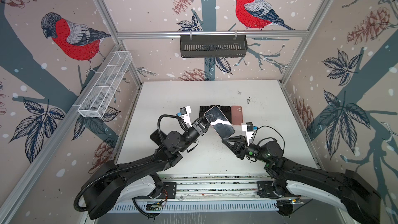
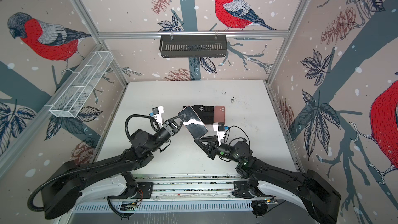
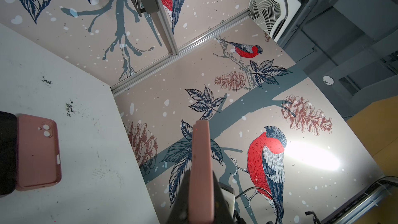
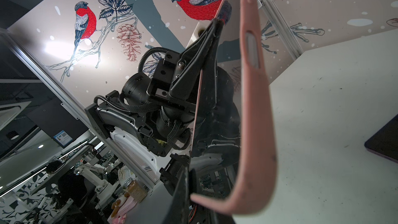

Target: Take the phone out of the phone case

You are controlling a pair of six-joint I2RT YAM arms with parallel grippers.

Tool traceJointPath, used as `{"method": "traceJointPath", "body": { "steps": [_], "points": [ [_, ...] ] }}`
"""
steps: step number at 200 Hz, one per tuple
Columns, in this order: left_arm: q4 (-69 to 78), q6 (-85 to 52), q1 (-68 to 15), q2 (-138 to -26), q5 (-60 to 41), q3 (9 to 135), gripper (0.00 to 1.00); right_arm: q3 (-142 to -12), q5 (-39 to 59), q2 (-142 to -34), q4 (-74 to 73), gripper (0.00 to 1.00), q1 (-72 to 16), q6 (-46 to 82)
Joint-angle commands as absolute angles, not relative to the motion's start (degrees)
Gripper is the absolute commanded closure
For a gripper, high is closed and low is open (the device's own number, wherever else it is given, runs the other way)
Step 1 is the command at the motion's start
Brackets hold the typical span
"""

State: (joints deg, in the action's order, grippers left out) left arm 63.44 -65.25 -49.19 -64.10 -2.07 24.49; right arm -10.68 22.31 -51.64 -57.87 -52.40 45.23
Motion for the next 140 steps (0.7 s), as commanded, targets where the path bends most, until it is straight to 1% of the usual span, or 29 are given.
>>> {"method": "traceJointPath", "body": {
  "steps": [1, 62, 140],
  "points": [
    [62.67, -67.17, -49.98, -64.46, -1.24, 25.81, 1.00, -10.47, 19.03, -51.33, -53.44, 0.91, -52.35, 39.76],
    [55.32, -68.07, -51.91, -64.86, -0.29, 28.98, 1.00, -9.59, 15.65, -49.67, -50.56, 0.90, -52.25, 36.54],
    [53.00, -68.76, -52.73, -65.08, -0.79, 30.03, 1.00, -9.52, 12.33, -49.66, -48.02, 0.88, -52.16, 33.34]
  ]
}}
